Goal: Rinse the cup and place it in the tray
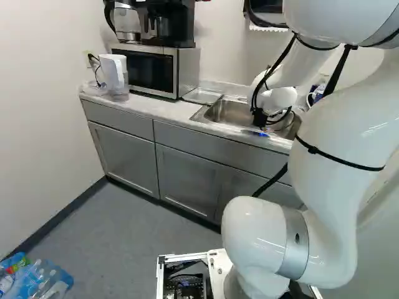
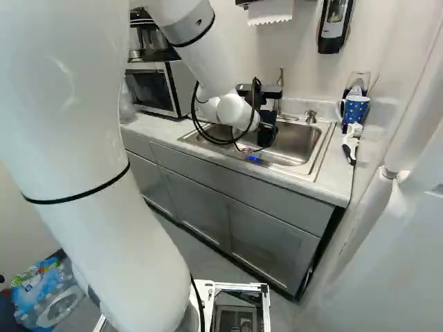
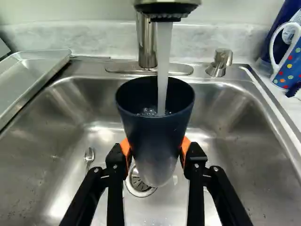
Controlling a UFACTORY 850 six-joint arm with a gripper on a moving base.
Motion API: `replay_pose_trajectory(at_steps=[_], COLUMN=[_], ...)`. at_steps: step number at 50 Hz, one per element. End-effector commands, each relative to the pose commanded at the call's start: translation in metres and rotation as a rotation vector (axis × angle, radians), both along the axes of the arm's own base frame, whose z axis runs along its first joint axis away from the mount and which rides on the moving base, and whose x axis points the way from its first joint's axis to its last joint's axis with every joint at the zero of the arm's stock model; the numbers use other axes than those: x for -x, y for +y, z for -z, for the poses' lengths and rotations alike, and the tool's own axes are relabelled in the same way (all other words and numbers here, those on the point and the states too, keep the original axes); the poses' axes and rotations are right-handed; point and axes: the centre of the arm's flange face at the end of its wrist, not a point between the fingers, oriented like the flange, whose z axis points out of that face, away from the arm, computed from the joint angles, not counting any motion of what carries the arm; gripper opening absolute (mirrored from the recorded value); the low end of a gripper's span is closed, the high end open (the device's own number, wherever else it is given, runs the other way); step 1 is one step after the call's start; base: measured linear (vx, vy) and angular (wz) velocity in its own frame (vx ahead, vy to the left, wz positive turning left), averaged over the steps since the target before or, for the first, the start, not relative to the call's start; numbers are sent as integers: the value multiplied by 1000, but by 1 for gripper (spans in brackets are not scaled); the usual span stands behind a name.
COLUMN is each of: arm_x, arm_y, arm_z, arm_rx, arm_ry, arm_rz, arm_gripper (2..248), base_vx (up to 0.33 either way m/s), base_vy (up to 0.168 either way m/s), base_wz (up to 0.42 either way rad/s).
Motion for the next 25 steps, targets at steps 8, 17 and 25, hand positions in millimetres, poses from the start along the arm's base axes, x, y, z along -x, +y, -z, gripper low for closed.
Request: replay_pose_trajectory(at_steps=[8, 17, 25], arm_x=[0, 0, 0], arm_y=[0, 0, 0], arm_z=[0, 0, 0], arm_rx=[0, 0, 0], arm_ry=[0, 0, 0], arm_rz=[0, 0, 0], arm_gripper=[121, 121, 121], base_vx=[0, 0, 0], base_vy=[0, 0, 0], base_wz=[0, 0, 0])
